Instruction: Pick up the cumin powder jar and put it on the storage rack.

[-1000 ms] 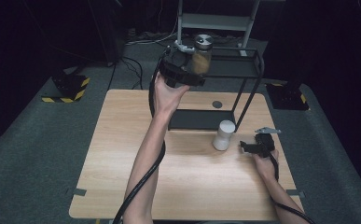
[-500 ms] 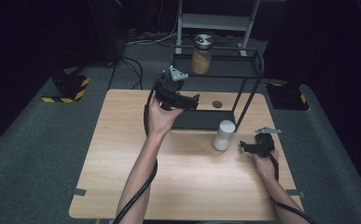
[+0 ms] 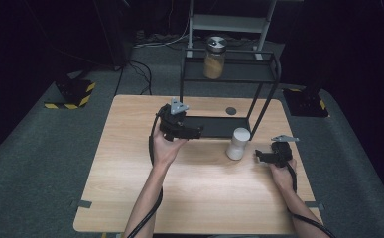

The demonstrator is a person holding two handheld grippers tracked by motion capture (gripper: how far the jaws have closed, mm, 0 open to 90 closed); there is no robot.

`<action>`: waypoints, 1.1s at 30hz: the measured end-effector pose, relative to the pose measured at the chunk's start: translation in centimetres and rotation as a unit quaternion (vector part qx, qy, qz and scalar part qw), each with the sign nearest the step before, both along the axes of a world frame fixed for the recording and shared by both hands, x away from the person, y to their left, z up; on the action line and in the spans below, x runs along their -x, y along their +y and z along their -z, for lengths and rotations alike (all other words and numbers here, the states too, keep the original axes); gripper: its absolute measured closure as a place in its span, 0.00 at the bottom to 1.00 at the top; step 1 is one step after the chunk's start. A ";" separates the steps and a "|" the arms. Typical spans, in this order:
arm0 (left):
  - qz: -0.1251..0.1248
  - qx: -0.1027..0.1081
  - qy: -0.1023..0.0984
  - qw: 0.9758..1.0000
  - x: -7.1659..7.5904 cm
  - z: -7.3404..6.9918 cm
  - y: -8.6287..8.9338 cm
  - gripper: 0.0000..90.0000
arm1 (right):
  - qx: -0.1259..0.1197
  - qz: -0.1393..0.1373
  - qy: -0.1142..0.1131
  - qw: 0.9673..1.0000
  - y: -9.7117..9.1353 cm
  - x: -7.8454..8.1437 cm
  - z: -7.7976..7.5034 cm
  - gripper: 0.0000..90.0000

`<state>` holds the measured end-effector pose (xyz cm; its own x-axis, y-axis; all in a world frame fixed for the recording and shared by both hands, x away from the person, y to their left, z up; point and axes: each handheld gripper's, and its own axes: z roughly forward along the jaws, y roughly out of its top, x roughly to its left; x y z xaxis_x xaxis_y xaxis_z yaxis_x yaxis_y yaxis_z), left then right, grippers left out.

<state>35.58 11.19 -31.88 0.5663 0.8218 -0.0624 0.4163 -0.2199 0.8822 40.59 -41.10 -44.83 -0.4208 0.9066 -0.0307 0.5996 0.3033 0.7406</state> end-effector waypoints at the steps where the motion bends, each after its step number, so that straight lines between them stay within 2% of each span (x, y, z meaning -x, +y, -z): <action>1: -0.001 -0.006 0.004 1.000 -0.1 0.4 -0.1 0.05 | 0.000 0.000 0.000 1.000 0.0 0.0 0.0 0.15; 7: -0.011 -0.014 0.028 0.999 -0.6 3.9 -0.9 0.05 | 0.000 0.001 0.000 1.000 0.0 0.0 0.0 0.14; 10: -0.016 -0.029 0.042 0.999 -1.0 5.5 -1.6 0.05 | 0.000 0.001 0.000 1.000 0.0 0.0 0.0 0.15; 11: -0.018 -0.030 0.051 0.998 -1.3 6.6 -1.8 0.05 | 0.000 0.000 0.000 1.000 0.0 0.0 0.0 0.15; 12: -0.018 -0.030 0.051 0.998 -1.3 6.6 -1.8 0.05 | 0.000 0.000 0.000 1.000 0.0 0.0 0.0 0.15; 14: -0.021 -0.027 0.059 0.998 -1.6 7.5 -2.0 0.05 | 0.000 0.000 0.000 1.000 0.0 0.0 0.0 0.14; 17: -0.024 -0.036 0.070 0.997 -1.9 8.5 -2.5 0.05 | 0.000 0.000 0.000 1.000 0.0 0.0 0.0 0.15; 25: -0.038 -0.025 0.080 0.996 -2.1 10.3 -2.6 0.05 | 0.000 0.001 0.000 1.000 0.0 0.0 0.0 0.14; 28: -0.044 -0.030 0.083 0.995 -2.2 10.9 -3.0 0.05 | 0.000 0.001 0.000 1.000 0.0 0.0 0.0 0.14; 29: -0.047 -0.039 0.086 0.994 -2.4 11.1 -3.3 0.05 | 0.000 0.001 0.000 1.000 0.0 0.0 0.0 0.14; 33: -0.057 -0.045 0.092 0.993 -2.6 12.0 -3.8 0.05 | 0.000 0.001 0.000 1.000 0.0 0.0 0.0 0.14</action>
